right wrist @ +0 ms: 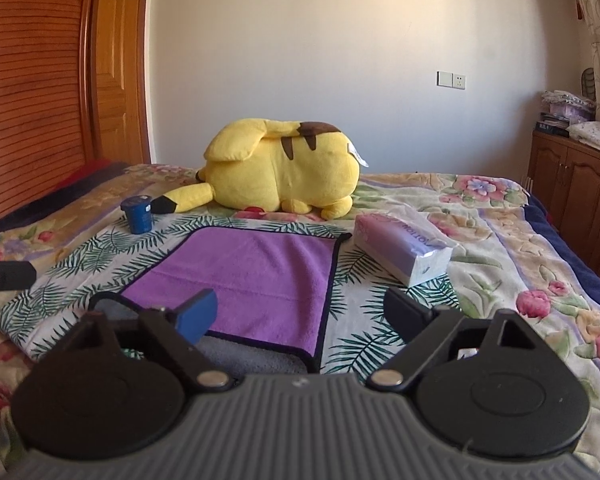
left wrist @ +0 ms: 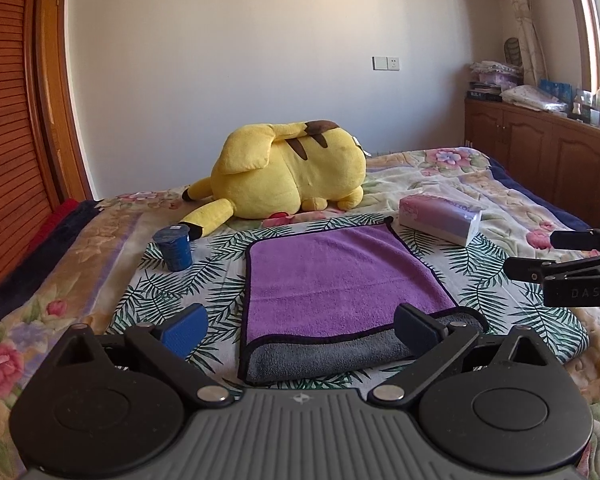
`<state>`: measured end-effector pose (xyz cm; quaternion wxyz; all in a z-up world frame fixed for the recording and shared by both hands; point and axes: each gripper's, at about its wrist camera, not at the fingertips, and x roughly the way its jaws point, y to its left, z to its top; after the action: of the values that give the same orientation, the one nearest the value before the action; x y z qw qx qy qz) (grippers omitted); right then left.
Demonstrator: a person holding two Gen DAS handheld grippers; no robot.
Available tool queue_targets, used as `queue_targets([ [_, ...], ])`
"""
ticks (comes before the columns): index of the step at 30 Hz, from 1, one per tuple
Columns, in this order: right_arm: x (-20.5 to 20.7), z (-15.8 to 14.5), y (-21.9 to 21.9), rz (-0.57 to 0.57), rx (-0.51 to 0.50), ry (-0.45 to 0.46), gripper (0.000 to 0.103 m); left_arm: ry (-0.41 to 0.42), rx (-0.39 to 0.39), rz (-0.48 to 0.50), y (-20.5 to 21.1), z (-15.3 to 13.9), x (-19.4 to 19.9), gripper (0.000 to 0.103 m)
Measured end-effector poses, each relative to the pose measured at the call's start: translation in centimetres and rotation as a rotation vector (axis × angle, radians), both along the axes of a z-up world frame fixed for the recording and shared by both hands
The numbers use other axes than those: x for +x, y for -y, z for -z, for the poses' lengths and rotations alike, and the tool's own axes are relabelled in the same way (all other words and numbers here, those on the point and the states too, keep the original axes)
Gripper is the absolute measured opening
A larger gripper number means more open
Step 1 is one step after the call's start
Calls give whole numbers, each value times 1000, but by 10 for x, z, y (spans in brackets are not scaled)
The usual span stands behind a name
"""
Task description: Fold towel
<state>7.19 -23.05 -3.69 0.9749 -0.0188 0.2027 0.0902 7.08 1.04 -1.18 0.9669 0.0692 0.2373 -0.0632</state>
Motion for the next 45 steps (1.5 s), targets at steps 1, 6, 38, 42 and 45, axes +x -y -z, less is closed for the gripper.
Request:
queue_targets([
  [1,3,2,0,-1,0,-6,89,-5,-1,7,0,0,4,82],
  [6,21,9,1,-2,5,-38,87,-16,8,37,1,5,21,74],
  [38,76,49,-4,-69,11,-202,81,-168,62,26,-36,71,112,59],
  [42,78,52,-3,-69,11,-216,81,-206,81,15,-39,79,119,59],
  [45,79,54,-3,-68,11,-228,81,-229,68,11,-42,84,123,58],
])
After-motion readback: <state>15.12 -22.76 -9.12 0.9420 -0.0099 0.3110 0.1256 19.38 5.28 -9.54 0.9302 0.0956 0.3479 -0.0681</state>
